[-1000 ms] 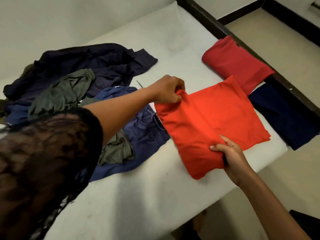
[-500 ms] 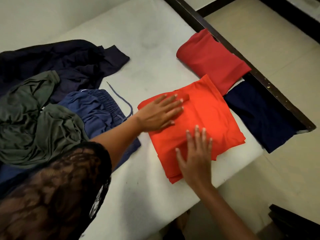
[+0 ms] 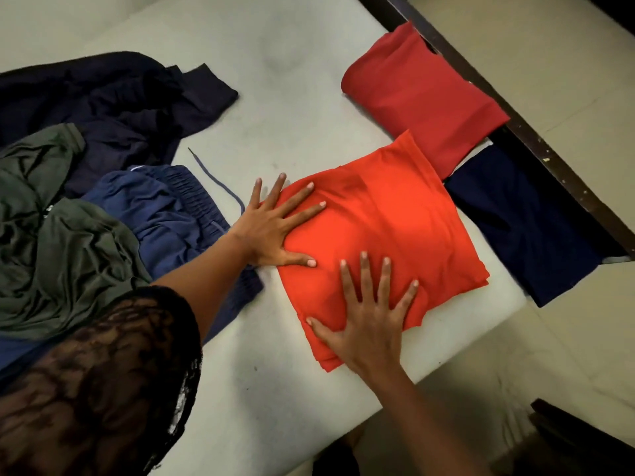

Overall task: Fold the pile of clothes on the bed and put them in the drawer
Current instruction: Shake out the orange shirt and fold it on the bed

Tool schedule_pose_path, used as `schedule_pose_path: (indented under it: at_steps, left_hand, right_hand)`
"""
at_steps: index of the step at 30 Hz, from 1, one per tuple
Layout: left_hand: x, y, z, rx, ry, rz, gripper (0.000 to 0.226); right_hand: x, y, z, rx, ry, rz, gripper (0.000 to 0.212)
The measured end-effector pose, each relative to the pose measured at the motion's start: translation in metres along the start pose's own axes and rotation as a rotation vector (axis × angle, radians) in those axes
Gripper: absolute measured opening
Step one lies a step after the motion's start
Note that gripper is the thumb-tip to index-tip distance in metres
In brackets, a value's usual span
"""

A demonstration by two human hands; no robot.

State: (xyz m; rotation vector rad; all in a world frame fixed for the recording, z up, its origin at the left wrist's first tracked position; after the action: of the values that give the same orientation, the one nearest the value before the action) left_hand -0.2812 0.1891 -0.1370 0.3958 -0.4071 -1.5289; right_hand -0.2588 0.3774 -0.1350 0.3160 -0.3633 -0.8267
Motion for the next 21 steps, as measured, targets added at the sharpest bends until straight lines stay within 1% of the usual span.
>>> schedule_pose_path:
  at_steps: [2,4,6,7,9,11,13,15,16,17,18,19,20,21]
  left_hand:
    - [0.003,0.006,0.007,-0.017,-0.034,-0.08,0.1]
    - [0.0,0.016,0.014,-0.039,-0.094,-0.222,0.102]
    - [-0.008,0.027,0.01,-0.038,-0.196,-0.369,0.103]
    - [-0.01,0.03,0.006,-0.039,-0.247,-0.409,0.103]
    - [-0.011,0.03,0.001,-0.055,-0.284,-0.428,0.098]
    - [-0.014,0.027,0.003,-0.083,-0.238,-0.414,0.09]
    - [-0.02,0.023,0.008,-0.081,-0.249,-0.416,0.081]
    - [-0.026,0.023,0.011,-0.072,-0.308,-0.434,0.067]
    - [-0.028,0.025,0.017,-0.081,-0.319,-0.446,0.06]
    - [-0.029,0.027,0.025,-0.087,-0.308,-0.453,0.056]
    - [-0.03,0.03,0.036,-0.085,-0.277,-0.459,0.057]
    - [-0.03,0.033,0.046,-0.087,-0.247,-0.474,0.056]
    - [-0.03,0.038,0.056,-0.088,-0.215,-0.493,0.051]
    - [-0.029,0.044,0.069,-0.083,-0.183,-0.509,0.045]
  right_hand:
    - [-0.004,0.006,-0.001,0.023,-0.017,-0.017,0.099]
    - [0.001,0.009,0.006,0.026,-0.059,-0.054,0.105]
    - [0.019,0.013,0.01,0.025,-0.072,-0.038,0.11]
    - [0.029,0.015,0.009,0.045,-0.068,-0.023,0.111]
    - [0.044,0.016,0.001,0.115,-0.083,-0.029,0.109]
    - [0.047,0.014,-0.01,0.173,-0.108,-0.089,0.106]
    - [0.05,0.013,-0.018,0.235,-0.124,-0.134,0.094]
    - [0.052,0.012,-0.008,0.274,-0.174,-0.125,0.078]
    - [0.054,0.012,0.0,0.313,-0.209,-0.11,0.075]
    - [0.057,0.012,0.006,0.34,-0.269,-0.07,0.073]
    - [0.059,0.015,0.012,0.384,-0.398,-0.017,0.07]
    - [0.063,0.019,0.018,0.462,-0.566,0.034,0.067]
    - [0.066,0.025,0.029,0.505,-0.728,0.069,0.065]
    - [0.067,0.031,0.046,0.496,-0.889,0.081,0.061]
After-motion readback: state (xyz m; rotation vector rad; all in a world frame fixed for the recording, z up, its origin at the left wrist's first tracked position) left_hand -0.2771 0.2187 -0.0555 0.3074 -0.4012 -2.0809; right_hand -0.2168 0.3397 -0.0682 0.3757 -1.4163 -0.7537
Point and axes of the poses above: each hand's wrist, its own y-axis away from the middle knuckle, its own z-axis out of the back of the hand, x = y × z, the point moved 9 cm from there along -y, towards the middle knuckle, and after that the axes turned 14 degrees about x, right-handed, at the moved point
